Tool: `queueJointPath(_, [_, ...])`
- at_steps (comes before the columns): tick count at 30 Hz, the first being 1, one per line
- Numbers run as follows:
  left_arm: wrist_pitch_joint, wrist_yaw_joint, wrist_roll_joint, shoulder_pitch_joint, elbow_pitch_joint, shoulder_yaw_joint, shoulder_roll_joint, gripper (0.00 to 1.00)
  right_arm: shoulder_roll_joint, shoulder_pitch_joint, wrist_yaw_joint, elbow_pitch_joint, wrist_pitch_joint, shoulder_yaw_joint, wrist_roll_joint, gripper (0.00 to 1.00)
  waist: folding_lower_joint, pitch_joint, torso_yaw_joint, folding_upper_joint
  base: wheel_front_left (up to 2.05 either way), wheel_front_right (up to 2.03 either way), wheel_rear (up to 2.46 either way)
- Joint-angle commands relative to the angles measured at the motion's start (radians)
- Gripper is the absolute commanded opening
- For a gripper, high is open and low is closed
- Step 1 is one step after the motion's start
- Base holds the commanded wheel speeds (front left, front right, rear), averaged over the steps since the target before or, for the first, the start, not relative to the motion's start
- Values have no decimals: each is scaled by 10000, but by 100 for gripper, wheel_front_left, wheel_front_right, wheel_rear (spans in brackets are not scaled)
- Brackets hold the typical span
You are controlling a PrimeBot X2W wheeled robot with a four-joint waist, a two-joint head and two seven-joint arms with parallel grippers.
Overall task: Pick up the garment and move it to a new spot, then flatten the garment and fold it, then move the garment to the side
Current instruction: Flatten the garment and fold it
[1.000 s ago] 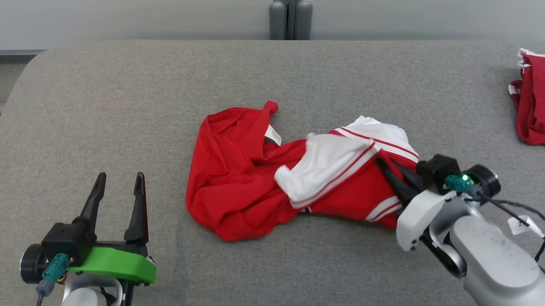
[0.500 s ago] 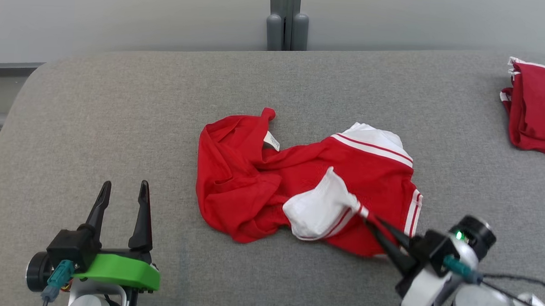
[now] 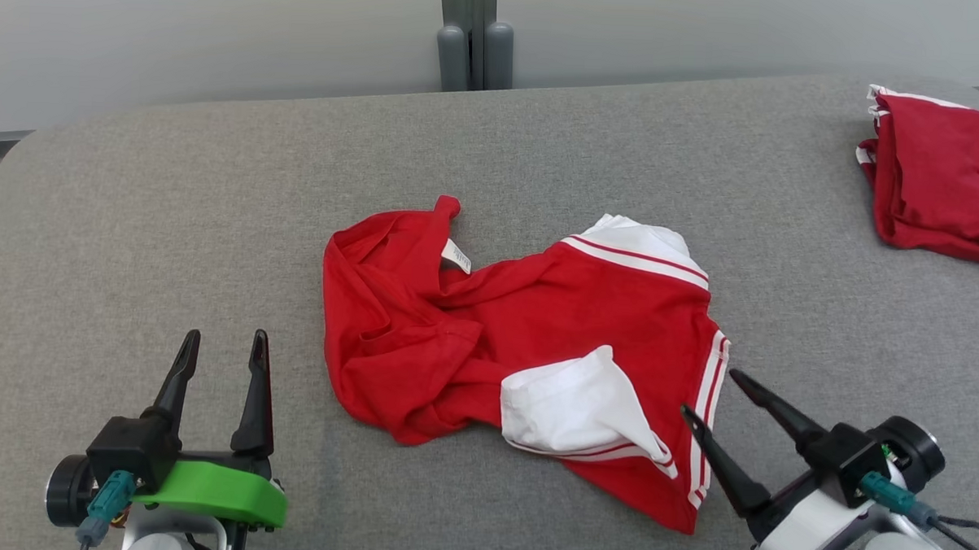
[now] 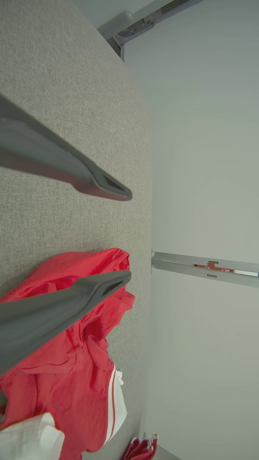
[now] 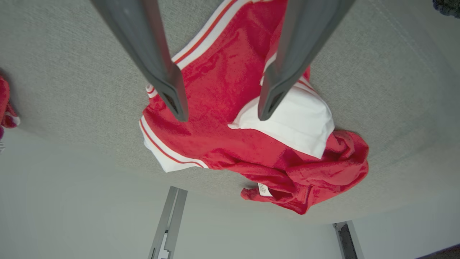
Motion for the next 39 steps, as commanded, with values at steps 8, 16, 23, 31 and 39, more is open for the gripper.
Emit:
queueJointPath(8, [-51, -75, 70, -287, 23, -61, -29, 100, 328, -1286, -12, 1045, -24, -1034, -395, 100, 0, 183, 271, -1, 0, 0, 0])
queueJointPath(16, [-52, -112, 63, -514, 36, -141, -95, 100, 997, -2611, -12, 3458, 778, -1135, -571, 100, 0, 499, 687, -1, 0, 0, 0])
queueJointPath(23, [-50, -132, 35, -636, 13, -145, -150, 100, 1525, -3100, -10, 5420, 1287, -1322, -115, 100, 0, 787, 907, -1, 0, 0, 0])
queueJointPath(31, [-50, -130, 81, -779, 36, -81, -188, 100, 1606, -3856, -15, 6441, 1270, -967, 778, 0, 0, 1014, 869, -1, 0, 0, 0])
queueJointPath(39, [-50, -146, 30, -1139, 49, -286, -226, 100, 935, -6070, -15, 7005, 791, -1221, 669, 0, 0, 1346, 1113, -1, 0, 0, 0])
